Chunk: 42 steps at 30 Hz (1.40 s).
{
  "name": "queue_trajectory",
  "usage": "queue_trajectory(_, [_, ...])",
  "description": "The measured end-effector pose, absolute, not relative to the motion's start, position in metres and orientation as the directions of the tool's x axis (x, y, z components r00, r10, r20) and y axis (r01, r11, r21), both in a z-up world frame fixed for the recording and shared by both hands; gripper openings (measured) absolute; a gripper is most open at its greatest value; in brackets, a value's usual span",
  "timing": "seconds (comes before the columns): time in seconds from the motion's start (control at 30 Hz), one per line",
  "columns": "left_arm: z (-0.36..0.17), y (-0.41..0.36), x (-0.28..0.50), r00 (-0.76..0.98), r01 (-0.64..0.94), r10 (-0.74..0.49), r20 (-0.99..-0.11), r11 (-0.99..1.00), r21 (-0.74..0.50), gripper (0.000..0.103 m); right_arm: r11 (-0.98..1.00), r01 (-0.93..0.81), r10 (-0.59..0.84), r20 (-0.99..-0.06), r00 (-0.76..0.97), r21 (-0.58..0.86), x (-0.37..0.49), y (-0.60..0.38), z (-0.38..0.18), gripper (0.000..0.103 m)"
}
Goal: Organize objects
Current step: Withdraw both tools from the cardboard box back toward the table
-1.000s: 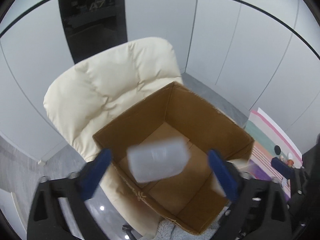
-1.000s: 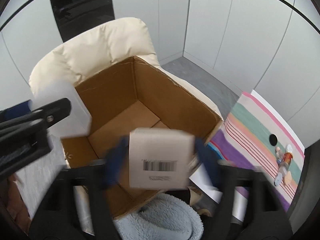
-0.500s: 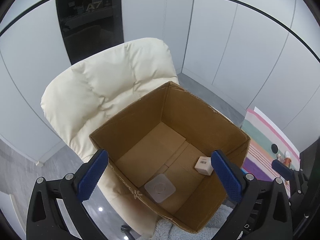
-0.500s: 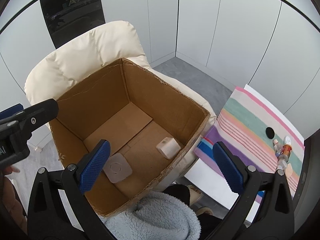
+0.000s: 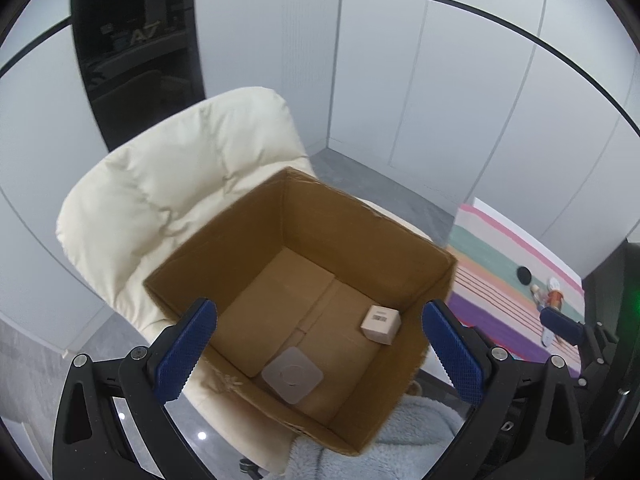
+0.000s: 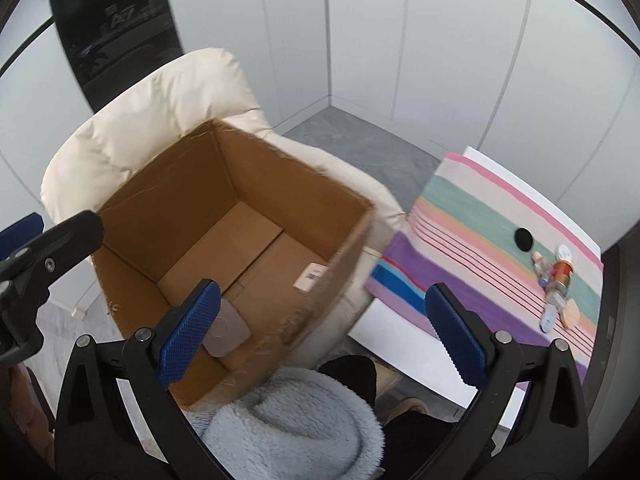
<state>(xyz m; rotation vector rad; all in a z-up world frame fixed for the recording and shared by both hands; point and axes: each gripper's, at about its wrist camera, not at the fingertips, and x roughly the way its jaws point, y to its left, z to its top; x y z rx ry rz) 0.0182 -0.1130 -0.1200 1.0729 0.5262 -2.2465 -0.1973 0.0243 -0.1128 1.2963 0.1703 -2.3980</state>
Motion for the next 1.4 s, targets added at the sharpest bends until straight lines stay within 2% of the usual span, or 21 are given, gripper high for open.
queue_trajectory(0.6, [-0.117, -0.020, -0.037, -0.569, 0.446, -0.179, -0.803, -0.887, -0.118, 0.103, -0.984, 0.147, -0.163, -0.820, -0.549, 0.098, -0.182, 0.166, -0.099, 0.103])
queue_trajectory(1.03, [-0.111, 0.094, -0.079, -0.599, 0.204, -0.018, -0.801, -0.970, -0.130, 0.103, -0.992, -0.083, -0.026, -0.809, -0.587, 0.092, -0.138, 0.292, -0.085, 0.103])
queue_trajectory(1.4, [-0.112, 0.177, -0.099, -0.581, 0.057, 0.057, -0.812, -0.992, -0.111, 0.103, -0.961, -0.257, 0.069, -0.812, -0.580, 0.102, -0.093, 0.386, -0.088, 0.103])
